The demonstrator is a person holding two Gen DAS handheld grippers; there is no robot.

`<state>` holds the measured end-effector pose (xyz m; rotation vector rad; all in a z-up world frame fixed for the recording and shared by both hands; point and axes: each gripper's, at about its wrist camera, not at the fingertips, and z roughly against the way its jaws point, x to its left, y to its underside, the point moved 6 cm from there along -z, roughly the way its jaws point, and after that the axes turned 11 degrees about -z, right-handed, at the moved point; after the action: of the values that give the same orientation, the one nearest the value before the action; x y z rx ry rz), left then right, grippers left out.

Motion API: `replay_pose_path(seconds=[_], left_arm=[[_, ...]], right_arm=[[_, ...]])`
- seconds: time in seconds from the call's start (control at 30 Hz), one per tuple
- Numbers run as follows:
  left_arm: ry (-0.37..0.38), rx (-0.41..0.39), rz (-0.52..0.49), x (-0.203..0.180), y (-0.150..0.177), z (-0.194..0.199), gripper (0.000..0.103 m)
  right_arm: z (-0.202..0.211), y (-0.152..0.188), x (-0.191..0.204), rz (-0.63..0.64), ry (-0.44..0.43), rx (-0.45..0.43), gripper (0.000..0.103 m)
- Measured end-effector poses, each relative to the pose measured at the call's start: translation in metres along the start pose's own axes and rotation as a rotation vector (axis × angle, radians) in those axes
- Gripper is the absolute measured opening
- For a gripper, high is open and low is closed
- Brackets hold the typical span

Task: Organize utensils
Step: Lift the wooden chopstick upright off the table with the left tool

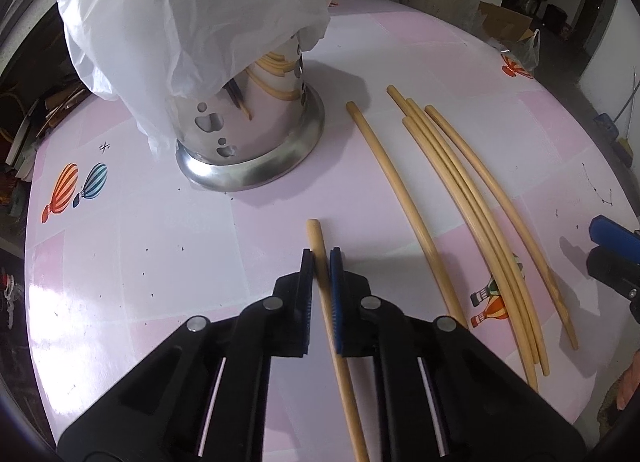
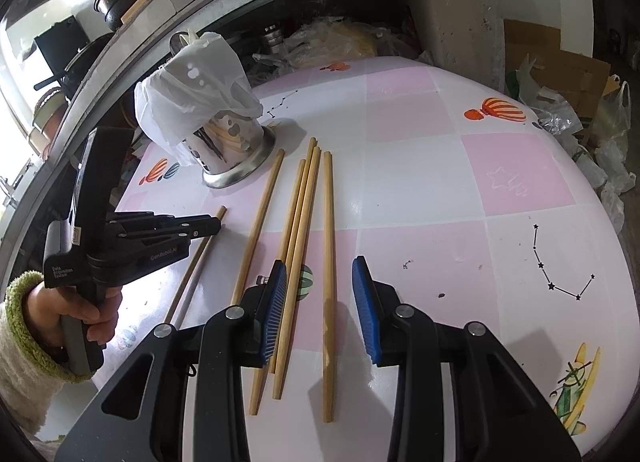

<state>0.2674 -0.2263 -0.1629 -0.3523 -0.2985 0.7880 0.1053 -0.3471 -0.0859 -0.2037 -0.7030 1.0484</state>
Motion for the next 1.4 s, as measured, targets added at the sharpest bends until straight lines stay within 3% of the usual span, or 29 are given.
replay_pose_path(seconds=[0.3,0.77,1.07,1.4], left_arm=[[0.038,-0.039,0.056,0.005,0.008,0.01,0.005],[0.033,-0.397,0.133,0.036,0.016,0.144,0.005],[0.004,-0.535,0.204,0.065,0.036,0.2,0.005],[-0.009,-0.579,0.244,0.077,0.049,0.219,0.005]], right_arm=[[0.011,-0.001,-0.001,0.003,0.005,-0.024,0.034],[0.013,-0.02,0.001,0.024,-0.054,-0.031,0.034],[-0.036,-0.052,0.01,0.103,-0.046,0.075,0.03],[-0.089,-0.072,0.017,0.185,0.053,0.174,0.023]])
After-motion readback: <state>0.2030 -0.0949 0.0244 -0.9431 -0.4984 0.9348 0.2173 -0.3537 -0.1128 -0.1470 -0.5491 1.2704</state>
